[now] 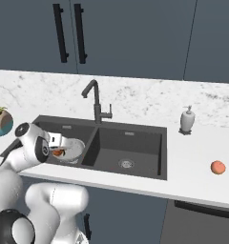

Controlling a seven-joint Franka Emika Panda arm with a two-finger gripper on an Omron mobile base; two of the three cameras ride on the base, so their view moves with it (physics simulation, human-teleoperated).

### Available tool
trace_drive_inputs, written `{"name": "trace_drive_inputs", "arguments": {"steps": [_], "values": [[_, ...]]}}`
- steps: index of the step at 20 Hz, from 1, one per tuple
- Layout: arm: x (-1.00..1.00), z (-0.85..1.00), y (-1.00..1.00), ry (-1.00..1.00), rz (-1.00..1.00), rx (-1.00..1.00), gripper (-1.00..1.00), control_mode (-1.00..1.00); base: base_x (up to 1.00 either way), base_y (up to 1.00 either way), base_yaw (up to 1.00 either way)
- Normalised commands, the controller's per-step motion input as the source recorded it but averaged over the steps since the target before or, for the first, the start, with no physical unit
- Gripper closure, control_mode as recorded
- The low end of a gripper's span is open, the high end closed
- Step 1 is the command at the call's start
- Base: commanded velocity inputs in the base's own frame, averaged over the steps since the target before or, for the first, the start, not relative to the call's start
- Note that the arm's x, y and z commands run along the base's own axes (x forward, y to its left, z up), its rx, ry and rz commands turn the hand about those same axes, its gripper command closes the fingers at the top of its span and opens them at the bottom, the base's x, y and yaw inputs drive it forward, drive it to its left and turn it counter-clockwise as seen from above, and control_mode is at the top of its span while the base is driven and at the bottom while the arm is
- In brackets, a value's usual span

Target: Put the colander in the sink, put the orange, peach in the colander, and turn on the sink faucet and pour water over the colander.

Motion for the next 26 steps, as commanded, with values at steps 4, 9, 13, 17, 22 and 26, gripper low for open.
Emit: {"name": "trace_drive_inputs", "arguments": {"steps": [4, 9, 13, 17, 22, 26], "values": [[0.86, -0.17, 0.41, 0.14, -0.01, 0.00, 1.00, -1.00, 0.00, 0.00, 0.00], [0.97, -0.16, 0.31, 0.36, -0.03, 0.03, 1.00, -1.00, 0.00, 0.00, 0.00], [0.81, -0.24, 0.28, 0.37, -0.06, 0.00, 1.00, -1.00, 0.00, 0.00, 0.00], [0.36, -0.35, 0.37, 0.14, 0.00, 0.00, 1.00, -1.00, 0.00, 0.00, 0.00], [0.39, -0.34, 0.22, 0.04, 0.00, 0.00, 1.00, -1.00, 0.00, 0.00, 0.00], [0.35, -0.33, 0.10, 0.07, -0.02, 0.00, 1.00, -1.00, 0.00, 0.00, 0.00]]}}
